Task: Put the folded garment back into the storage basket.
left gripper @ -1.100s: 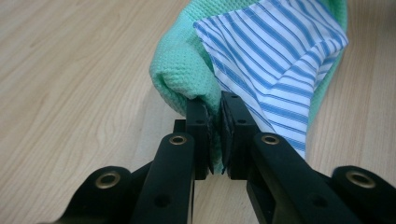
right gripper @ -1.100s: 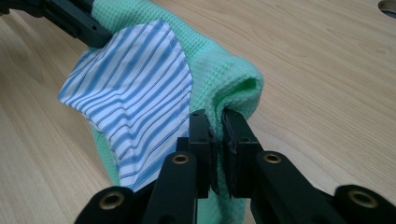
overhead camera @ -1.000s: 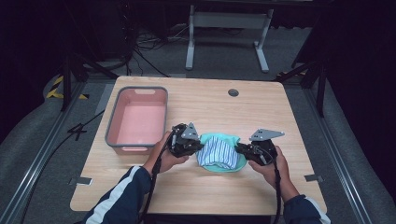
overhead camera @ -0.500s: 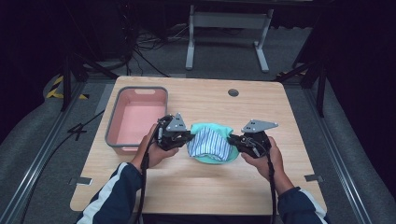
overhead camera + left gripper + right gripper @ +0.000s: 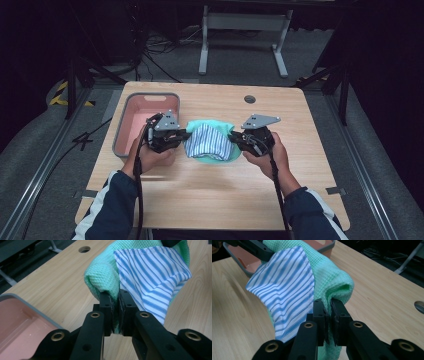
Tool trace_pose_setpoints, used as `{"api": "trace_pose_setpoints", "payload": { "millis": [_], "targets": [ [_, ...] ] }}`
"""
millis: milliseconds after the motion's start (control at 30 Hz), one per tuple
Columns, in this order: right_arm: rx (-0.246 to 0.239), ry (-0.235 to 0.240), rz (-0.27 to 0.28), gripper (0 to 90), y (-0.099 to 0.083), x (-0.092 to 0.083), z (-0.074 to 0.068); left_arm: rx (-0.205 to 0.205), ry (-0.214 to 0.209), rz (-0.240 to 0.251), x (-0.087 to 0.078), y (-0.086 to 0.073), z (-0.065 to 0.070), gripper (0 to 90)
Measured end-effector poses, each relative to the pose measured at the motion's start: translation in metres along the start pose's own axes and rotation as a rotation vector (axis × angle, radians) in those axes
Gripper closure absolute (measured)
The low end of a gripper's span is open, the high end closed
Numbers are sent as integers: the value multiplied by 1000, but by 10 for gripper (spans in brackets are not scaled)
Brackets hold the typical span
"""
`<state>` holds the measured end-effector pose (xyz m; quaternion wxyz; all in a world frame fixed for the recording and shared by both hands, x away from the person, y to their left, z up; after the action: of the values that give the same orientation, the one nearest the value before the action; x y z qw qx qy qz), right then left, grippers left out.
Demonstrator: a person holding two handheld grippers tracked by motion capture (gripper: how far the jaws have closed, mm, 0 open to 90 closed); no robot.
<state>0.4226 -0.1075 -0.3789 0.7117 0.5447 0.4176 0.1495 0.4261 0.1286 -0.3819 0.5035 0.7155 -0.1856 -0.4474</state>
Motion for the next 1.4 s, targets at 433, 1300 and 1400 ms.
{"api": "trace_pose_setpoints", "payload": {
  "millis": [433, 1300, 1400],
  "targets": [
    [-17, 55, 33, 829, 39, 37, -18, -41, 83, 37, -47, -1, -32, 830],
    [-48, 131, 14, 830, 86, 138, -71, -128, 292, 23, -111, -39, -94, 830],
    [-48, 135, 0, 830, 85, 148, -73, -148, 297, 12, -110, -46, -98, 830]
  ]
}}
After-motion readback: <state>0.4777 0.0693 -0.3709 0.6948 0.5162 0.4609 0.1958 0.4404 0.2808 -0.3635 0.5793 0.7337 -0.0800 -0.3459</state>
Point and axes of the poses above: each handheld gripper's, and its own axes: x roughly forward along the jaws, y roughly out of its top, z roughly to its right, the point moved 5 cm from there along x, roughly forward along the jaws, and after that the axes turned 10 degrees about z, right-handed, at the moved point
